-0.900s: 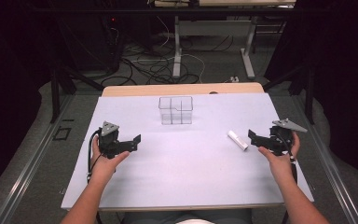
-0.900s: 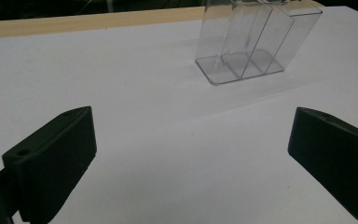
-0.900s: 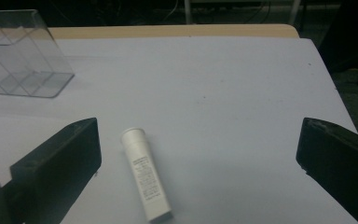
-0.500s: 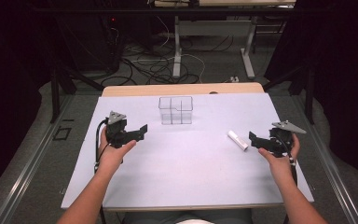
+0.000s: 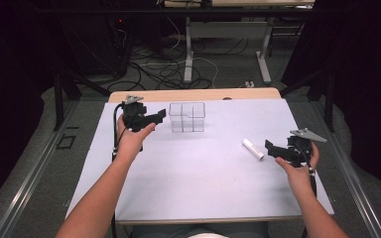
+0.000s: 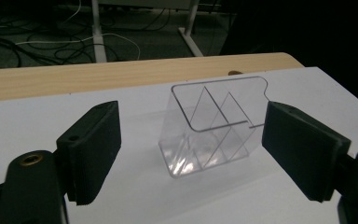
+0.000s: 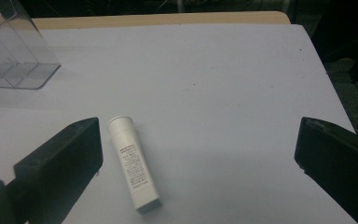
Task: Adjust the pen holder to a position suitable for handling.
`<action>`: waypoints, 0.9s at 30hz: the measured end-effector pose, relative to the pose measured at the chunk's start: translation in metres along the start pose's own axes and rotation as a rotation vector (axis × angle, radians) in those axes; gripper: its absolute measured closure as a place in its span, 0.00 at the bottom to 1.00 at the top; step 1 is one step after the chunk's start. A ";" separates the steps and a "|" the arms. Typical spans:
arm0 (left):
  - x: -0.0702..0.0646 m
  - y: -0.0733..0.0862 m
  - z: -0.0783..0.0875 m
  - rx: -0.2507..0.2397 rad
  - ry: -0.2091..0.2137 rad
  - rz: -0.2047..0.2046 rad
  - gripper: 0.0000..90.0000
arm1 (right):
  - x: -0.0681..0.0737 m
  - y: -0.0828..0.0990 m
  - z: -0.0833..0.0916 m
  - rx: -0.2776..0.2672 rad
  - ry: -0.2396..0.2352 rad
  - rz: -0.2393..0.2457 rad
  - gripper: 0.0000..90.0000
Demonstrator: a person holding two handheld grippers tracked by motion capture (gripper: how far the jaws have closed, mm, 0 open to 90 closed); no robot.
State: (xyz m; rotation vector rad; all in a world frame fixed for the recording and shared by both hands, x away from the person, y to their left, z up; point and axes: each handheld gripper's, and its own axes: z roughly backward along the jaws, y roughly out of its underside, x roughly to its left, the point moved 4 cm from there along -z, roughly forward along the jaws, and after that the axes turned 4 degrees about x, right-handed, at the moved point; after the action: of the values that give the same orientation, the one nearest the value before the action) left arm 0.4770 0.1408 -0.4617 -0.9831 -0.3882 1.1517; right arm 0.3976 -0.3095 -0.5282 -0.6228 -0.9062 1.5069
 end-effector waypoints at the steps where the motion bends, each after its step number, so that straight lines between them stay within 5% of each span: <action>1: 0.000 -0.004 -0.002 0.000 -0.005 0.001 0.23 | 0.000 0.000 0.000 0.001 -0.001 -0.001 0.00; 14: 0.001 -0.033 -0.025 -0.026 -0.059 -0.034 0.36 | 0.000 0.002 -0.002 0.004 -0.013 -0.010 0.03; 19: 0.003 -0.033 -0.041 -0.014 -0.061 -0.047 0.36 | 0.000 0.003 -0.003 0.011 -0.019 -0.011 0.03; 27: 0.011 -0.026 -0.062 0.032 -0.077 -0.007 0.45 | -0.001 0.005 -0.005 0.013 -0.023 -0.022 0.05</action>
State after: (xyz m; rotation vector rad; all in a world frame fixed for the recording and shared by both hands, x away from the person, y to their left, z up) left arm 0.5402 0.1208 -0.4766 -0.9104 -0.4331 1.1890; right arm 0.3989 -0.3092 -0.5347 -0.5848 -0.9177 1.5016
